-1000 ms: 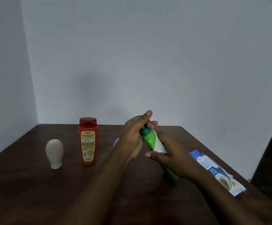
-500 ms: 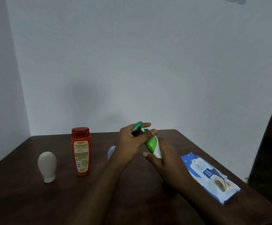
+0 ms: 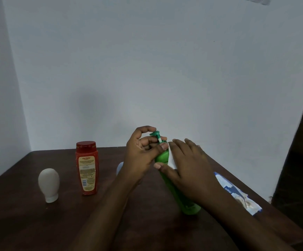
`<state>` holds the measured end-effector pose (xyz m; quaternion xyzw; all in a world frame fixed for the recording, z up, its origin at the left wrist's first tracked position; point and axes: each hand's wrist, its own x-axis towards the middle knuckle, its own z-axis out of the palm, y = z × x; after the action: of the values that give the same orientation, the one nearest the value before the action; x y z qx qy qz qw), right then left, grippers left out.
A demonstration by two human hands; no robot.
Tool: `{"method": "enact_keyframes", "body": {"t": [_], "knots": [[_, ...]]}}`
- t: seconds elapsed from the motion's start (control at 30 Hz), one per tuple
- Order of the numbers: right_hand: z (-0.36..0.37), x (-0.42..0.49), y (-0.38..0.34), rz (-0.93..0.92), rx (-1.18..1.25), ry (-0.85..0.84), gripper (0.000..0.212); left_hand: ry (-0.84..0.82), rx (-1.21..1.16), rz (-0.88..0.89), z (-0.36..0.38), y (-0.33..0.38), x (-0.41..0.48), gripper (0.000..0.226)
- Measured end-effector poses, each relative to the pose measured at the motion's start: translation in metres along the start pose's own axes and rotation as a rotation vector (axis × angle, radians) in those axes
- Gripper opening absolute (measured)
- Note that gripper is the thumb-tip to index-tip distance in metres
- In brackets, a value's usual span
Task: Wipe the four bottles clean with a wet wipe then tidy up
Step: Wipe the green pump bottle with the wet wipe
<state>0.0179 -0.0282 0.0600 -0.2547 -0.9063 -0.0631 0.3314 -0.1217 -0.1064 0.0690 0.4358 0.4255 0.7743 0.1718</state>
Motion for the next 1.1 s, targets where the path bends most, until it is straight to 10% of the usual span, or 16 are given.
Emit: {"method": "enact_keyframes", "body": {"t": [0.2, 0.3, 0.6, 0.9, 1.1], "knots": [[-0.009, -0.013, -0.001, -0.024, -0.115, 0.076, 0.086, -0.096, -0.04, 0.018, 0.001, 0.004, -0.002, 0.054], [-0.016, 0.0, 0.005, 0.047, 0.267, -0.026, 0.052, -0.113, -0.068, 0.013, 0.003, 0.003, -0.003, 0.055], [-0.017, -0.015, 0.027, 0.273, 1.205, -0.286, 0.053, -0.082, -0.073, 0.012, 0.0, -0.003, 0.001, 0.051], [-0.005, -0.003, 0.03, 0.153, 0.864, -0.036, 0.057, -0.108, -0.049, 0.028, -0.002, -0.005, 0.003, 0.045], [0.005, -0.02, 0.048, 0.132, 0.763, -0.175, 0.033, -0.063, -0.042, 0.006, -0.009, -0.009, 0.006, 0.045]]}}
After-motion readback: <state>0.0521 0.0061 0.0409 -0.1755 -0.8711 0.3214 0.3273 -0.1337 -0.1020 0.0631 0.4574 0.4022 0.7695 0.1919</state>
